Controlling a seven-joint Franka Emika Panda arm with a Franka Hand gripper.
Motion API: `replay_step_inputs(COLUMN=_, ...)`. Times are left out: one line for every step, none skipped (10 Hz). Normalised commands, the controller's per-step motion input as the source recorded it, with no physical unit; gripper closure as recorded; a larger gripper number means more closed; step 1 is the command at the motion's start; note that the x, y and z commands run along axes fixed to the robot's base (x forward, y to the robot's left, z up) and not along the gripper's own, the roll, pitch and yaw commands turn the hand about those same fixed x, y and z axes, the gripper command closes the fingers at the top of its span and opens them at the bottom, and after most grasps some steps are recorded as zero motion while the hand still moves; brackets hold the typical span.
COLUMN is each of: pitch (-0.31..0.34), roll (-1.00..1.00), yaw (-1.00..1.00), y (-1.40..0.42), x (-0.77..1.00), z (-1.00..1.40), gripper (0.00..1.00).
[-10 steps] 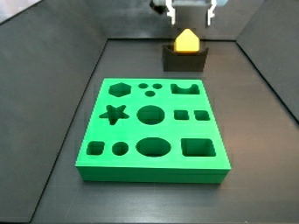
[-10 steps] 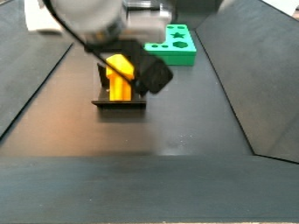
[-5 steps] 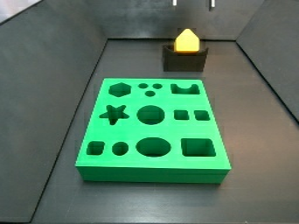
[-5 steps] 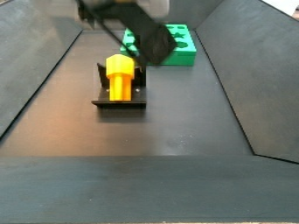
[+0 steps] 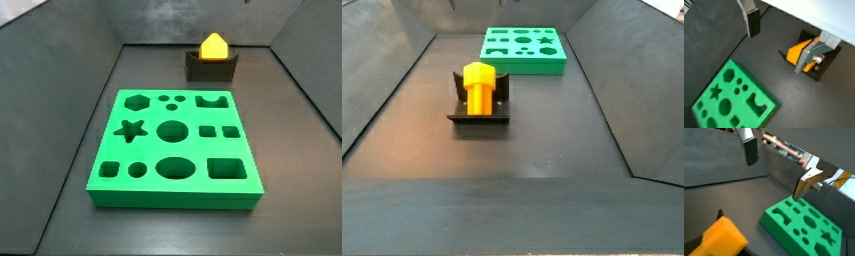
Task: Pick up the 3 prong object. Move up. Place the 3 prong object on the fixture. Regrasp the 3 prong object. Move to above the board. Insert the 3 prong object.
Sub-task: Regrasp the 3 prong object.
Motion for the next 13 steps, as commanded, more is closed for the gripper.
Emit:
replay_step_inputs(pitch=0.03, roll=1.0, yaw=0.04, y=-0.02, x=-0.02, z=0.01, gripper=0.0)
replay_step_inputs(pitch=0.026, roll=1.0, yaw=0.04, y=-0.04, x=-0.02, z=0.0, gripper=0.0)
replay_step_inputs(pitch=0.02, roll=1.0, yaw=0.04, y=-0.03, x=-0.04, z=0.01, gripper=0.0)
replay_step_inputs(pitch=0.017, roll=1.0, yaw=0.04, y=-0.03, x=-0.04, z=0.0, gripper=0.0)
replay_step_inputs(pitch=0.011, roll=1.0, yaw=0.04, y=-0.02, x=-0.03, z=0.0, gripper=0.0)
replay_step_inputs(pitch=0.003, roll=1.0, yaw=0.04, y=-0.02, x=-0.03, z=0.0, gripper=0.0)
replay_step_inputs(pitch=-0.002, roll=1.0, yaw=0.04, y=-0.02, x=-0.02, z=0.0, gripper=0.0)
replay_step_inputs(pitch=-0.007, roll=1.0, yaw=0.04, y=-0.02, x=-0.02, z=0.0, gripper=0.0)
replay_step_inputs(pitch=-0.006, roll=1.0, yaw=0.04, y=-0.02, x=-0.02, z=0.0, gripper=0.0)
replay_step_inputs(pitch=-0.005, roll=1.0, yaw=0.04, y=-0.02, x=-0.02, z=0.0, gripper=0.0)
replay_step_inputs(pitch=-0.002, roll=1.0, yaw=0.04, y=-0.02, x=-0.01, z=0.0, gripper=0.0)
replay_step_inputs(pitch=0.004, roll=1.0, yaw=0.05, y=-0.02, x=0.01, z=0.0, gripper=0.0)
replay_step_inputs(pitch=0.011, roll=1.0, yaw=0.05, y=-0.02, x=0.02, z=-0.01, gripper=0.0)
